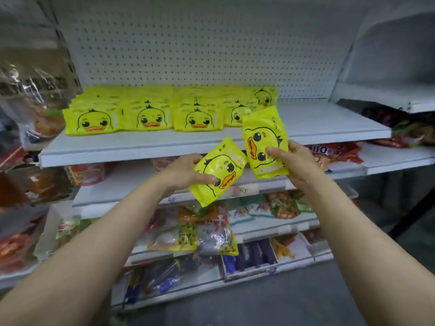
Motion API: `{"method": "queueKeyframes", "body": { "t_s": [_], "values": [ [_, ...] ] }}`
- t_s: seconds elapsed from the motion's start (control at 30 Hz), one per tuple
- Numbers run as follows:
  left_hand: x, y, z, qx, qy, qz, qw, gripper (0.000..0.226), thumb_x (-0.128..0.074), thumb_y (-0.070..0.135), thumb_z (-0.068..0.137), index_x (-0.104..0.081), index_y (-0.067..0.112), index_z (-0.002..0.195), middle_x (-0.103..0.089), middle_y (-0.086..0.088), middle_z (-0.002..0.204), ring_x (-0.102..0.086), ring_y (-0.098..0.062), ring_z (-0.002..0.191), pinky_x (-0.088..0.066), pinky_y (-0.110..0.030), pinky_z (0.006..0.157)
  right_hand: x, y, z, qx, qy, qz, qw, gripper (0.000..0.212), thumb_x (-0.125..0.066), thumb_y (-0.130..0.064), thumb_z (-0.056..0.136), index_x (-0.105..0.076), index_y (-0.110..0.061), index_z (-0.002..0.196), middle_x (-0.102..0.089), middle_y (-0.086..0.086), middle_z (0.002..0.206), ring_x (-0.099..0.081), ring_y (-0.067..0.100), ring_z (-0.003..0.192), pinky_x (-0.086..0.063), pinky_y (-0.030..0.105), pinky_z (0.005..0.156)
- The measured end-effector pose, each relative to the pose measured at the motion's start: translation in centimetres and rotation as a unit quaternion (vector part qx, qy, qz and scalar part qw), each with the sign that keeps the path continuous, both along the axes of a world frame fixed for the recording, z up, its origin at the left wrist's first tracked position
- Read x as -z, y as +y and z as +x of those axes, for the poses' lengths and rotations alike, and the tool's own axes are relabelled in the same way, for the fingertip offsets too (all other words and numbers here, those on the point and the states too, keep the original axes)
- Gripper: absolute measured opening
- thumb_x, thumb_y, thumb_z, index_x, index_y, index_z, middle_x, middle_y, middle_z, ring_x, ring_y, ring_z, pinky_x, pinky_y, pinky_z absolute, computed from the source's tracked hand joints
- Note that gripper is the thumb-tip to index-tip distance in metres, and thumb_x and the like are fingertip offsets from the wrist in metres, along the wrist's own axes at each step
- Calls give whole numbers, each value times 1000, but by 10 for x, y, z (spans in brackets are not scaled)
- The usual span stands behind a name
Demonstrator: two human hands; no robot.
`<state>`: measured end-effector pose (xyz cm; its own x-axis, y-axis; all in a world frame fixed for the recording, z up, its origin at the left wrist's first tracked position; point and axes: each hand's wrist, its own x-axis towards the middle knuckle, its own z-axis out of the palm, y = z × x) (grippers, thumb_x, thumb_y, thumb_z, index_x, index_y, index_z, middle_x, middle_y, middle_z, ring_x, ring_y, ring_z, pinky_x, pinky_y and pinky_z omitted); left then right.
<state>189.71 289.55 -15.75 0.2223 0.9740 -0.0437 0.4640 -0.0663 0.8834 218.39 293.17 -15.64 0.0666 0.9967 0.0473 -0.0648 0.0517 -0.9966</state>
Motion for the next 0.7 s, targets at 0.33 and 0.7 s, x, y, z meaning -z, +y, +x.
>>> {"method": "queueKeyframes", "body": {
  "t_s": [0.33, 0.7],
  "values": [
    [-50, 163, 103, 87, 23, 39, 995, 65, -86, 24, 70, -56, 18, 128, -48, 13, 130, -40, -7, 128, -33, -27, 103, -66, 148, 116, 27, -103, 29, 994, 33, -81, -5, 75, -69, -7, 105, -75, 13, 101, -74, 28, 83, -61, 40, 67],
    [-60, 269, 172, 86, 111, 8, 990, 43, -87, 34, 68, -59, 28, 100, -55, 4, 128, -47, -12, 126, -42, -34, 102, -67, 304, 186, -88, -315, 6, 945, 33, -86, -7, 70, -64, -10, 94, -72, 3, 85, -68, 10, 63, -52, 20, 52]
  ]
}}
